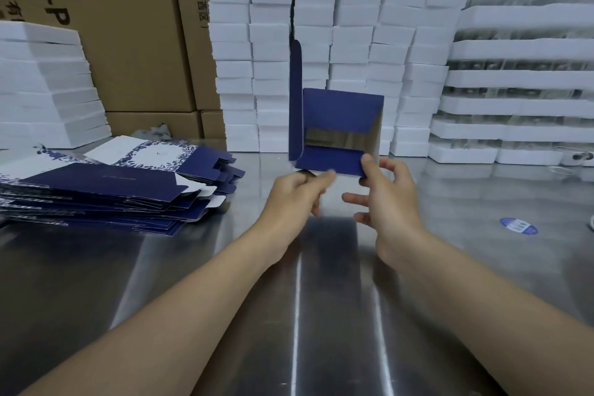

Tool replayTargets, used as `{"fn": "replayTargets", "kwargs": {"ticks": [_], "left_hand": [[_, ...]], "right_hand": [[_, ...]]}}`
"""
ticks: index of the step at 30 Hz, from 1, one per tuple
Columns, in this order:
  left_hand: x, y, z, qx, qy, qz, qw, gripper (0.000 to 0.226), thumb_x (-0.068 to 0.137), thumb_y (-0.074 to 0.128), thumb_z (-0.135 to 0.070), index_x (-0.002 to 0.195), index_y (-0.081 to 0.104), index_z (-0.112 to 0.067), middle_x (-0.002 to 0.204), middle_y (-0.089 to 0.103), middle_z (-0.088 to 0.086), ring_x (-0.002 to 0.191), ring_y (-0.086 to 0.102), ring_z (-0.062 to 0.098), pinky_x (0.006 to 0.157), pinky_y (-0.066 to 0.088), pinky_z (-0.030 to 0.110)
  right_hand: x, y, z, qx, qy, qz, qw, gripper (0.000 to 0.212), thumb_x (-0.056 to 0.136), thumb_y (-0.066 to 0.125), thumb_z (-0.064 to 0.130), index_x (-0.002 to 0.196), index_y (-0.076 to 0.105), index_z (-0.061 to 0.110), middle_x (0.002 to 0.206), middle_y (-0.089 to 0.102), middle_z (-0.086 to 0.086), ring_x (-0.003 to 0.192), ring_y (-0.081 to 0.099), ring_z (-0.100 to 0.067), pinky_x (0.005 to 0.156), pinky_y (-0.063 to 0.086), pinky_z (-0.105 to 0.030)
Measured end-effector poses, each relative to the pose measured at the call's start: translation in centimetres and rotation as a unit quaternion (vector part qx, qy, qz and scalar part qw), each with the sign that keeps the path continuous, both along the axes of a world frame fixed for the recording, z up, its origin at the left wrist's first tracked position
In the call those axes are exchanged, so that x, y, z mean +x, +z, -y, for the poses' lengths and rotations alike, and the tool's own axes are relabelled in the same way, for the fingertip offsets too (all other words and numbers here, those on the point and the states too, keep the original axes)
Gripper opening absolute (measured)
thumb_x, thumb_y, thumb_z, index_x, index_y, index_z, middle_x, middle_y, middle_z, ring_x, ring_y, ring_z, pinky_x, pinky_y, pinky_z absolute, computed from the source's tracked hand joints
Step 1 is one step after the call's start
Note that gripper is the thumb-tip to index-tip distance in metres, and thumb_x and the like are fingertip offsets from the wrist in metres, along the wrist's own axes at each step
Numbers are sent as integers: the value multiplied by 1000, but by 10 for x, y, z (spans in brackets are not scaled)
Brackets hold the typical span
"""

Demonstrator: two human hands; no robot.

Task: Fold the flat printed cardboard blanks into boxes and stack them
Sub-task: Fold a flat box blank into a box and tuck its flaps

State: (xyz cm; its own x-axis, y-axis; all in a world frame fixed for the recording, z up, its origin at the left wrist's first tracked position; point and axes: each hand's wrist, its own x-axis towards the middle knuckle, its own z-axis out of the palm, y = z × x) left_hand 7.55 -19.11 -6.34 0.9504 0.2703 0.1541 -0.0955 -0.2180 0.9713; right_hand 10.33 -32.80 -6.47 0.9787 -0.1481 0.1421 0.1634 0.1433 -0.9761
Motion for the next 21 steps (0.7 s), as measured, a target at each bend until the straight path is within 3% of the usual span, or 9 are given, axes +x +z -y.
{"fn": "replayTargets", "kwargs": {"ticks": [2, 4, 7, 9, 11, 14, 16, 18, 21], "left_hand": [[1, -3, 2, 26, -20, -22, 999, 15, 102, 64, -31, 93, 69, -20, 81, 66, -1, 78, 65, 14, 61, 44, 21], [4, -9, 1, 23, 5, -43, 999, 12, 103, 56, -18, 100, 68, -19, 93, 70, 4, 83, 68, 19, 66, 48, 27], [7, -9, -5, -72, 56, -19, 996, 27, 103, 45, -5, 121, 63, -13, 104, 69, 9, 82, 68, 21, 67, 53, 35], [10, -9, -11, -101, 62, 18, 993, 47, 102, 48, -1, 141, 53, -27, 115, 64, 4, 93, 70, 22, 75, 61, 41], [9, -9, -13, -81, 51, 45, 994, 66, 96, 53, 2, 139, 50, -47, 123, 61, -5, 105, 72, 25, 86, 64, 49], [10, -10, -12, -77, 33, 63, 994, 65, 93, 46, 3, 137, 60, -42, 130, 64, -5, 109, 72, 27, 91, 63, 51], [11, -11, -12, -91, 35, 56, 994, 51, 101, 46, -5, 139, 61, -35, 126, 69, -6, 108, 72, 23, 90, 62, 50], [13, -11, -12, -127, 29, 36, 991, 39, 99, 53, -14, 132, 66, -28, 105, 76, -12, 101, 73, 16, 85, 65, 47], [11, -12, -13, -207, -14, 4, 978, 38, 76, 68, -26, 114, 69, -21, 88, 78, -11, 102, 75, 20, 82, 67, 42]], "right_hand": [[4, 3, 6, 12, -20, 3, 1000, 10, 105, 57, 52, 108, 55, 43, 116, 68, 6, 78, 78, -11, 55, 50, -27], [9, 6, 13, 23, -35, 7, 999, 12, 105, 56, 51, 108, 57, 40, 111, 69, 8, 82, 76, -13, 58, 49, -29], [14, 8, 21, 25, -50, 23, 998, 10, 104, 59, 44, 109, 62, 36, 114, 72, 4, 92, 73, -21, 65, 54, -35], [17, 9, 24, 7, -61, 46, 997, 14, 103, 60, 38, 116, 64, 34, 119, 70, 2, 105, 71, -24, 82, 61, -47], [17, 9, 24, -17, -58, 69, 996, 20, 103, 62, 34, 123, 62, 35, 121, 68, -2, 108, 70, -22, 95, 60, -52], [18, 9, 24, -42, -31, 85, 995, 28, 103, 62, 25, 128, 59, 37, 116, 71, -4, 105, 72, -20, 92, 62, -44], [21, 11, 25, -22, -14, 81, 996, 30, 103, 54, 12, 125, 61, 31, 107, 77, 1, 96, 76, -16, 79, 64, -33], [24, 11, 26, -33, 1, 89, 995, 38, 100, 45, -1, 119, 66, 25, 106, 79, 2, 94, 77, -13, 71, 61, -25], [23, 6, 23, -156, 24, 131, 979, 72, 83, 30, -18, 124, 72, 23, 116, 78, 7, 104, 73, -6, 84, 56, -25]]}}
